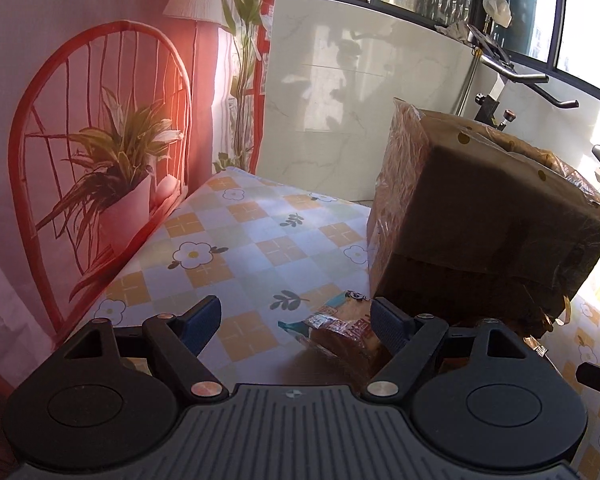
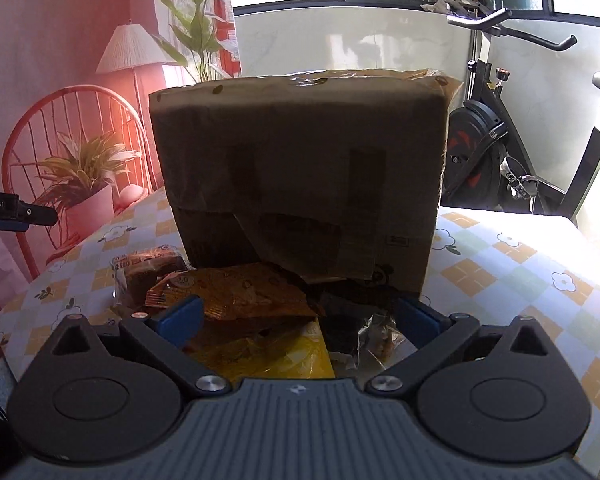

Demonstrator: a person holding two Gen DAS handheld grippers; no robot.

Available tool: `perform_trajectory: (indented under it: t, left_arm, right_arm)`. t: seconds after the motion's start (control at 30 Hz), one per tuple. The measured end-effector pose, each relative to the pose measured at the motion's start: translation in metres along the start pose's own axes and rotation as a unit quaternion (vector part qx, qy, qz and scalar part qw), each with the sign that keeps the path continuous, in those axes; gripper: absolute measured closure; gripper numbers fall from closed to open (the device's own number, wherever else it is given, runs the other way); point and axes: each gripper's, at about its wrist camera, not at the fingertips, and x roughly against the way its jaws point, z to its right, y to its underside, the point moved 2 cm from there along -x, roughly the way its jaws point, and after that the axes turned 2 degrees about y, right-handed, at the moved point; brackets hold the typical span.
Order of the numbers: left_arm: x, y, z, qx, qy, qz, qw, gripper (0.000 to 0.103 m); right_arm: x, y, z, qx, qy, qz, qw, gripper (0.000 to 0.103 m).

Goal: Organize snacks
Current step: 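Grasp the orange biscuit bar with the left tool while the right tool grasps the yellow bag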

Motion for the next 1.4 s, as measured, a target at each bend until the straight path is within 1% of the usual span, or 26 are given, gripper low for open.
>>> perform_trajectory:
  t: [0.13, 0.27, 0.37, 0.43, 0.47, 0.5, 0.63, 0.73, 0.8, 0.87, 0.97, 1.07, 1.17, 1.23, 1.33, 1.4]
  left_arm:
    - [-0.007, 0.019, 0.0, 0.007, 0.008, -0.014, 0.9999, 0.019]
    - [-0.013, 0.033, 0.005, 0.02, 0.027, -0.029, 0.999, 0.019]
    - [-0.016, 0.046, 0.008, 0.02, 0.021, -0.036, 0.9989, 0.02]
    - [-0.02, 0.052, 0.008, 0.018, 0.017, -0.047, 0.9986, 0.024]
    - [-0.022, 0.054, 0.008, 0.017, 0.018, -0.052, 0.9983, 0.028]
    - [-0.023, 0.057, 0.008, 0.014, 0.021, -0.059, 0.9979, 0.029]
    - [-0.025, 0.063, 0.008, 0.006, 0.028, -0.067, 0.9973, 0.03]
    - [-0.023, 0.064, 0.013, -0.009, 0.037, -0.072, 0.9967, 0.03]
    - [-0.022, 0.063, 0.016, -0.023, 0.046, -0.072, 0.9961, 0.03]
    - [-0.02, 0.061, 0.018, -0.026, 0.06, -0.069, 0.9955, 0.03]
    - [-0.016, 0.057, 0.018, -0.015, 0.072, -0.06, 0.9955, 0.027]
    - [-0.014, 0.055, 0.018, -0.001, 0.064, -0.046, 0.9969, 0.019]
    - [-0.016, 0.054, 0.018, -0.011, 0.046, -0.041, 0.998, 0.018]
    - [-0.019, 0.055, 0.016, -0.018, 0.036, -0.049, 0.998, 0.018]
    - [-0.024, 0.061, 0.015, -0.024, 0.038, -0.061, 0.9971, 0.019]
    - [-0.029, 0.065, 0.015, -0.034, 0.031, -0.078, 0.9959, 0.02]
  right_arm:
    - [-0.003, 0.015, -0.007, 0.026, -0.01, -0.015, 1.0, 0.0]
    - [-0.008, 0.029, -0.016, 0.056, -0.021, -0.036, 0.998, 0.0]
    - [-0.012, 0.036, -0.019, 0.068, -0.025, -0.052, 0.996, 0.002]
    - [-0.015, 0.039, -0.021, 0.072, -0.029, -0.061, 0.995, 0.003]
    - [-0.016, 0.041, -0.022, 0.075, -0.033, -0.065, 0.994, 0.003]
    - [-0.017, 0.042, -0.023, 0.079, -0.036, -0.068, 0.994, 0.004]
    - [-0.019, 0.043, -0.025, 0.093, -0.043, -0.071, 0.992, 0.004]
    - [-0.021, 0.042, -0.026, 0.113, -0.049, -0.075, 0.99, 0.004]
    - [-0.02, 0.039, -0.03, 0.152, -0.057, -0.078, 0.984, 0.004]
    - [-0.02, 0.038, -0.03, 0.175, -0.065, -0.082, 0.979, 0.004]
    - [-0.021, 0.04, -0.028, 0.189, -0.071, -0.089, 0.975, 0.004]
    - [-0.024, 0.04, -0.024, 0.179, -0.071, -0.093, 0.977, 0.004]
    - [-0.029, 0.041, -0.022, 0.17, -0.067, -0.099, 0.978, 0.004]
    - [-0.033, 0.042, -0.022, 0.166, -0.065, -0.106, 0.978, 0.005]
    - [-0.036, 0.045, -0.024, 0.162, -0.055, -0.113, 0.979, 0.007]
    - [-0.038, 0.047, -0.026, 0.161, -0.043, -0.115, 0.979, 0.009]
